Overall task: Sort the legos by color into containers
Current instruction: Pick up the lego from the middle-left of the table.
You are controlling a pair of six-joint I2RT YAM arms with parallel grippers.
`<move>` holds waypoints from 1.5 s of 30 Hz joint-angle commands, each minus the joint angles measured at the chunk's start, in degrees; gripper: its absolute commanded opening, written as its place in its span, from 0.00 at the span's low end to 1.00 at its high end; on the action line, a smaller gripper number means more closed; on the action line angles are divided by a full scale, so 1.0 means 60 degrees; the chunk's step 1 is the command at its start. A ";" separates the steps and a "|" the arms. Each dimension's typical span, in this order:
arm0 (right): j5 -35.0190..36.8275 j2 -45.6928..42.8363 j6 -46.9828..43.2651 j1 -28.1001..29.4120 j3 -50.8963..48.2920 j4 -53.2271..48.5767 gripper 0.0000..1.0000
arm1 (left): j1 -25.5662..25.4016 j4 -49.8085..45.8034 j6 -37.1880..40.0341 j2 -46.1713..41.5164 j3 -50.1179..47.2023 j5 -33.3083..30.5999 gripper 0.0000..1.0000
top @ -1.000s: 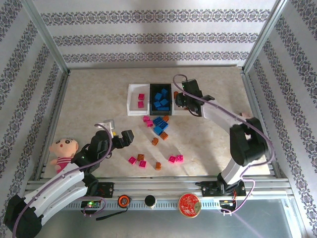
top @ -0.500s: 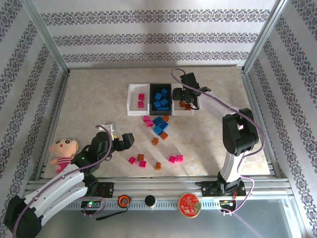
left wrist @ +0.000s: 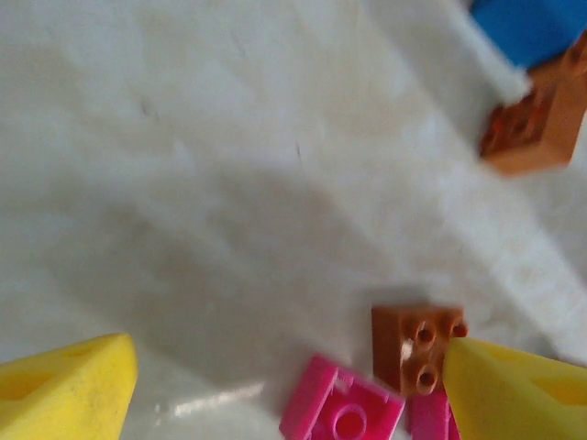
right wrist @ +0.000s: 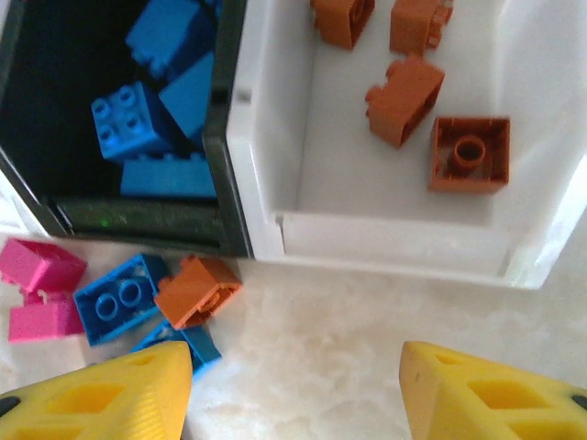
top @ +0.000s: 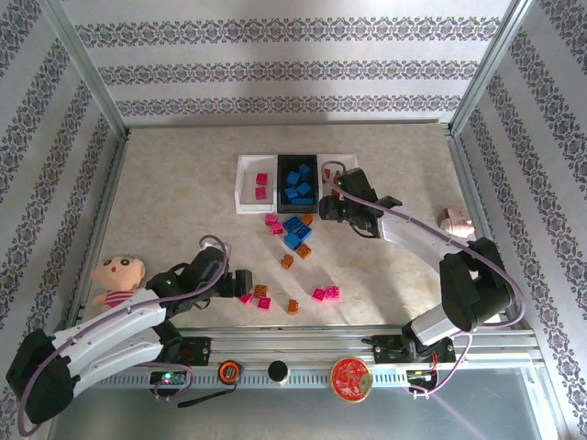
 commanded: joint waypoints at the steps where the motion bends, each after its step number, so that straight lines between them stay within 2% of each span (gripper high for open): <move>1: 0.0047 -0.0526 0.0251 -0.0004 -0.0388 0.0187 0.62 | -0.0632 -0.1260 -0.0498 0.0085 0.0290 -0.0309 0.85; 6: 0.0146 -0.0739 0.0290 -0.0036 -0.0565 0.0239 0.62 | -0.1367 -0.1341 -0.0576 0.0563 0.0316 -0.0206 0.85; 16: 0.0089 -0.0827 0.0381 -0.0040 -0.0585 0.0283 0.62 | -0.1471 -0.0554 0.0165 0.2237 0.0830 -0.0224 0.79; 26: 0.0180 -0.1584 0.0409 -0.0037 -0.0996 0.0172 0.62 | -0.1456 0.0227 0.0455 0.3291 0.1005 0.0140 0.60; 36: 0.0139 -0.2314 0.0492 -0.0033 -0.1526 0.0114 0.62 | -0.1431 0.0654 0.0392 0.2758 0.0971 0.0320 0.36; 39: 0.0146 -0.2494 0.0533 -0.0036 -0.1695 0.0113 0.62 | -0.1114 0.0484 0.0656 0.2712 0.1244 0.0304 0.31; 45: 0.0146 -0.2806 0.0623 0.0033 -0.2025 0.0172 0.62 | 0.0426 0.0864 0.1649 0.2513 0.2380 0.0218 0.28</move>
